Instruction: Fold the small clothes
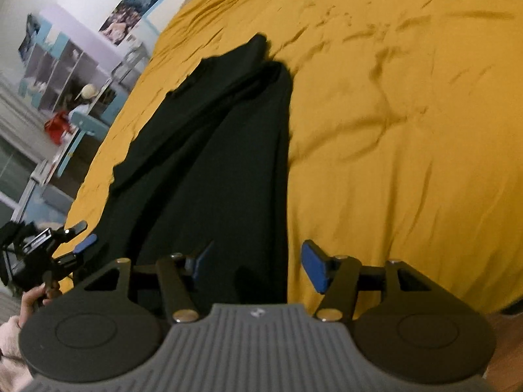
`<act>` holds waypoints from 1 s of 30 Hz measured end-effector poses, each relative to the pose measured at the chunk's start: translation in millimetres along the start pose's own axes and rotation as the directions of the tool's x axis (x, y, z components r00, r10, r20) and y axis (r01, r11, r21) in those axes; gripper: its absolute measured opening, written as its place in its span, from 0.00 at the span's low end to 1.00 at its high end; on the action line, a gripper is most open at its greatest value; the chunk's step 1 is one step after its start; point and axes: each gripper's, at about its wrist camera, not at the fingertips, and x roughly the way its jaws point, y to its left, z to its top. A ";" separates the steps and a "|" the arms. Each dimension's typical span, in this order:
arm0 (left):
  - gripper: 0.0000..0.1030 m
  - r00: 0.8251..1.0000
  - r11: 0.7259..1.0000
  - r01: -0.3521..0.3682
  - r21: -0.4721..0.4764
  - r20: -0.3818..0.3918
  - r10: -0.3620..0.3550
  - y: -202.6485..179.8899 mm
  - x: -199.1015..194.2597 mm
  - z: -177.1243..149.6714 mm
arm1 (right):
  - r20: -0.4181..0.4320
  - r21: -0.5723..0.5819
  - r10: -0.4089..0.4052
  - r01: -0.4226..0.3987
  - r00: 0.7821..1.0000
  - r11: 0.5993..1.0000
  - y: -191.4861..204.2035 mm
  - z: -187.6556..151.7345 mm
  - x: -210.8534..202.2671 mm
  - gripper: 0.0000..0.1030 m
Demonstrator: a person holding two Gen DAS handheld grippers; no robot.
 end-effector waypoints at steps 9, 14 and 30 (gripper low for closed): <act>0.48 1.000 0.999 -0.026 0.028 0.011 0.025 -15.3 -28.1 -7.4 | 0.040 -0.007 -0.028 0.028 0.999 1.000 -1.9 -12.2 -17.1 0.00; 0.52 0.996 0.998 -0.058 0.032 0.065 0.056 -7.1 -76.8 -23.4 | 0.041 0.105 -0.051 0.046 0.998 0.993 -29.6 -20.3 -23.7 0.00; 0.52 0.993 0.990 0.095 0.103 0.059 -0.102 99.3 -134.9 -48.3 | -0.041 0.053 0.155 -0.152 0.987 0.987 -44.1 -34.6 -14.8 0.52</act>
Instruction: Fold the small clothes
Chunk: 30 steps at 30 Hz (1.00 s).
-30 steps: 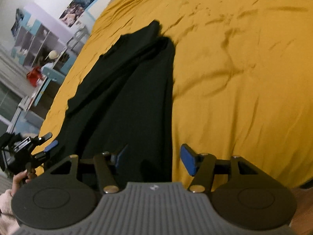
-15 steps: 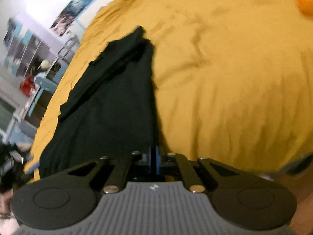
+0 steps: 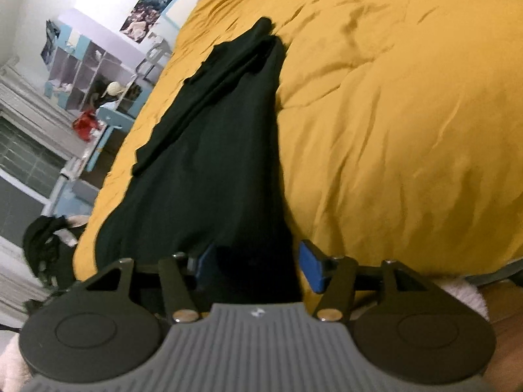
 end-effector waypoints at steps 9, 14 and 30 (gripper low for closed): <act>0.52 0.977 0.995 0.103 0.011 -0.187 -0.099 23.8 48.1 6.0 | -0.049 -0.032 0.039 -0.041 0.998 0.999 -2.4 6.9 12.7 0.61; 0.56 0.967 0.986 0.169 0.012 -0.196 -0.164 17.1 53.2 5.8 | -0.081 -0.050 0.058 -0.062 0.995 0.997 0.5 7.7 16.2 0.63; 0.06 0.966 0.998 0.002 -0.058 -0.259 -0.017 2.3 70.4 3.6 | -0.138 -0.140 -0.056 0.036 0.989 0.989 4.8 4.7 29.3 0.56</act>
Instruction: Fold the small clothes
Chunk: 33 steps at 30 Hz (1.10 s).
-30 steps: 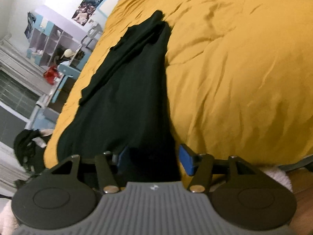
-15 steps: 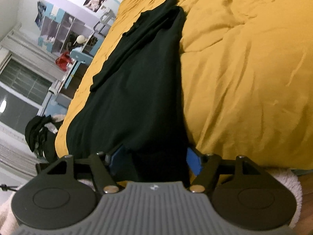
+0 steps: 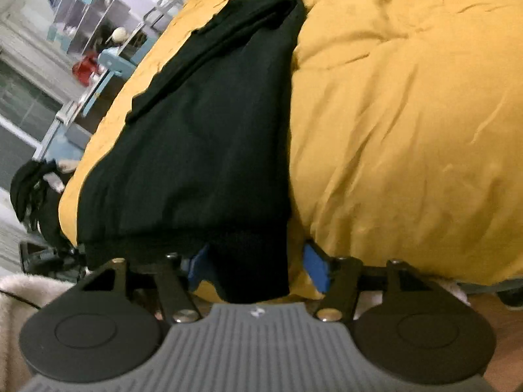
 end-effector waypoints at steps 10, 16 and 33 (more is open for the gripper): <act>0.04 0.998 0.999 -0.014 -0.030 0.055 0.015 -23.8 -21.1 1.1 | 0.027 0.021 0.067 -0.068 0.997 0.997 22.3 8.5 -23.9 0.11; 0.04 0.990 0.993 0.106 -0.055 0.099 -0.100 -53.6 -36.8 48.3 | 0.142 0.089 0.223 -0.237 0.964 0.968 37.0 53.9 -51.0 0.09; 0.04 0.960 0.982 0.147 -0.120 0.257 -0.112 -21.8 112.2 318.6 | 0.434 0.313 0.146 -0.301 0.889 0.901 5.6 349.3 92.5 0.08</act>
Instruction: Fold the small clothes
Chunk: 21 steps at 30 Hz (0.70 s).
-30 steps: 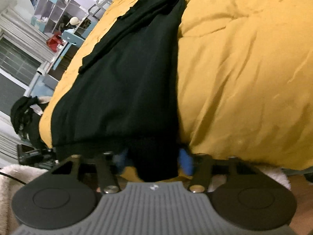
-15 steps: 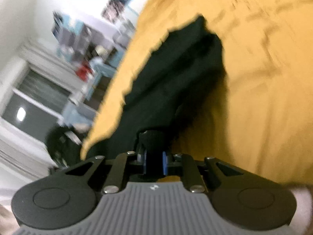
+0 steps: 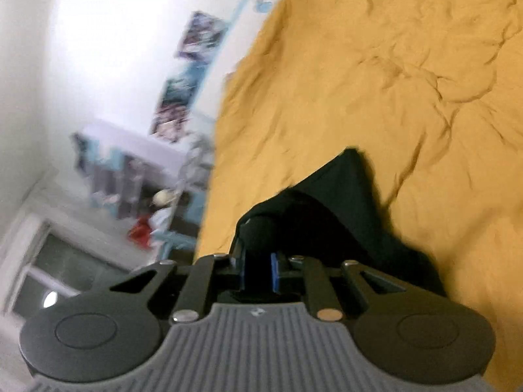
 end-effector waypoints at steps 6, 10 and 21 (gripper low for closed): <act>0.04 0.996 0.993 -0.088 -0.081 0.013 0.089 46.8 65.0 30.5 | 0.030 0.059 -0.141 0.139 0.990 0.989 -28.9 32.2 99.2 0.09; 0.18 0.987 0.979 -0.157 -0.132 -0.058 0.150 64.1 82.4 53.1 | 0.048 0.152 -0.190 0.181 0.981 0.972 -49.5 42.1 130.0 0.18; 0.54 0.972 0.952 -0.221 0.211 -0.035 0.233 17.0 -8.3 28.5 | 0.161 -0.277 -0.149 0.189 0.976 0.942 -14.1 18.8 55.5 0.65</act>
